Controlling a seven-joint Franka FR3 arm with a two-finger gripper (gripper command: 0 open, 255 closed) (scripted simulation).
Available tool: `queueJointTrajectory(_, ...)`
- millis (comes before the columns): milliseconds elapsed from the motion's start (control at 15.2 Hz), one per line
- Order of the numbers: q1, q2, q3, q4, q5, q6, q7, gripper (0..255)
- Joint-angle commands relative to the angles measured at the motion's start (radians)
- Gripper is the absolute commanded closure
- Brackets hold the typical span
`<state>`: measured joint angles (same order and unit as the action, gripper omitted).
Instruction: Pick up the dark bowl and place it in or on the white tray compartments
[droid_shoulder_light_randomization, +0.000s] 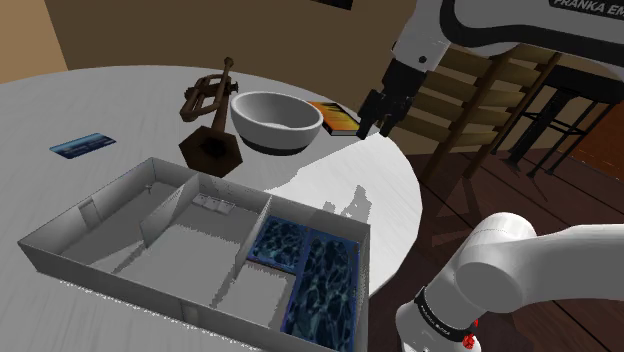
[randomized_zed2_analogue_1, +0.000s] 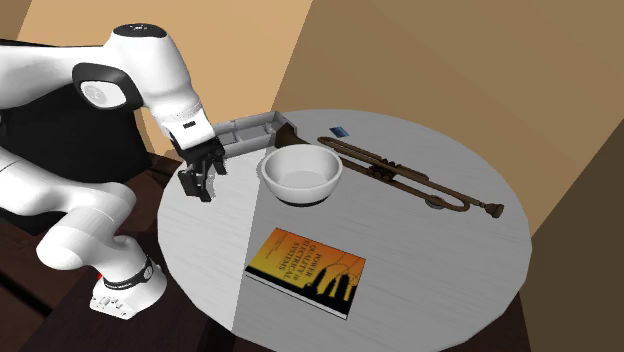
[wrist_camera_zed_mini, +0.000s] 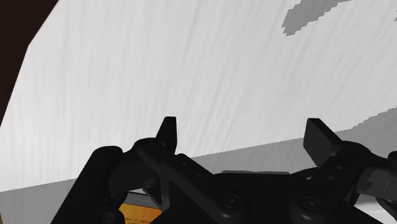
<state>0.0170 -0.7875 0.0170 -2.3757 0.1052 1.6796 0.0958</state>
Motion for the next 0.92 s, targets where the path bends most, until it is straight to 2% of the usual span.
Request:
queueJointTrajectory(0, 0.000, 0.000, 0.000, 0.000, 0.000, 0.000, 0.000, 0)
queueJointTrajectory(396, 0.003, 0.267, -0.007, 0.208, 0.012, 0.038, -0.008, 0)
queueJointTrajectory(858, 0.007, 0.570, -0.016, 0.510, 0.029, 0.015, -0.014, 0)
